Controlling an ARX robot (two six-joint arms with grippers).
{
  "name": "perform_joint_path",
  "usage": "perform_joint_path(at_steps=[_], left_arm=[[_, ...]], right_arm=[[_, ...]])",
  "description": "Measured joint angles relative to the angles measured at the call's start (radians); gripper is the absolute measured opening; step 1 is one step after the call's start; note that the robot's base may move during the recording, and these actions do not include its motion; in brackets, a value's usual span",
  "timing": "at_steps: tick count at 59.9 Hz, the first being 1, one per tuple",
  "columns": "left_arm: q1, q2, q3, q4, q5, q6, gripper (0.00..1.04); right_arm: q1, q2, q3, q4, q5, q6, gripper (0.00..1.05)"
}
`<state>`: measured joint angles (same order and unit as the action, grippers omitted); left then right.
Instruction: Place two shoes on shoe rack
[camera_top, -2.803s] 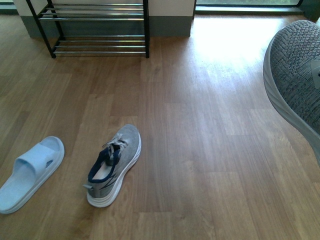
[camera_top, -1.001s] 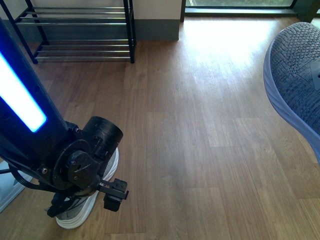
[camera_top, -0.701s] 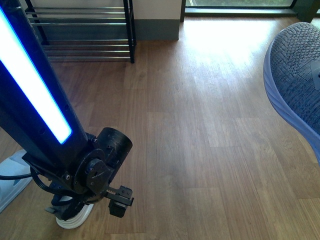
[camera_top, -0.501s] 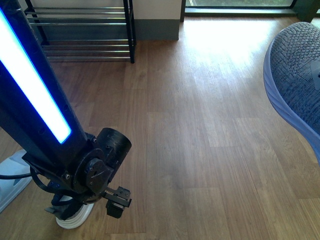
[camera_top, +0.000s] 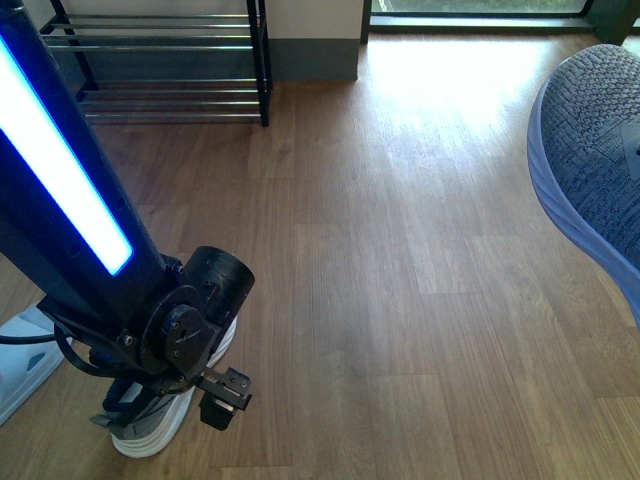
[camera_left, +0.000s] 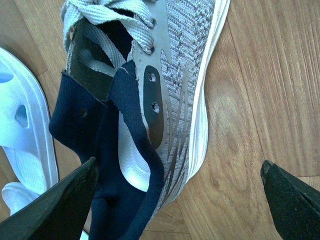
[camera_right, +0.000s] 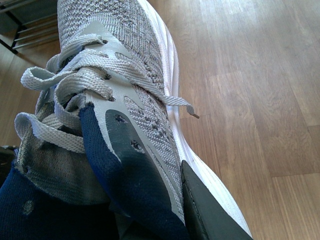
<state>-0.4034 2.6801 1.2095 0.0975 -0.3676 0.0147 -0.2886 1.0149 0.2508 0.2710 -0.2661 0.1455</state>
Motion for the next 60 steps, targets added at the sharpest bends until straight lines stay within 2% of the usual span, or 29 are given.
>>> perform_joint_path(at_steps=[10,48,50,60], left_arm=[[0.001,0.01,0.033,-0.013,0.031,-0.019,0.95],[-0.034,0.163,0.157,-0.044,0.034,-0.111,0.95],[-0.036,0.167,0.158,-0.043,0.034,-0.111,0.94],[-0.041,0.174,0.159,-0.031,0.033,-0.118,0.69]], right_arm=[[0.0,0.0,0.0,0.0,0.0,0.0,0.01],[0.0,0.0,0.0,0.0,0.0,0.0,0.01],[0.0,0.0,0.0,0.0,0.0,0.0,0.01],[0.0,0.0,0.0,0.0,0.0,0.0,0.01]])
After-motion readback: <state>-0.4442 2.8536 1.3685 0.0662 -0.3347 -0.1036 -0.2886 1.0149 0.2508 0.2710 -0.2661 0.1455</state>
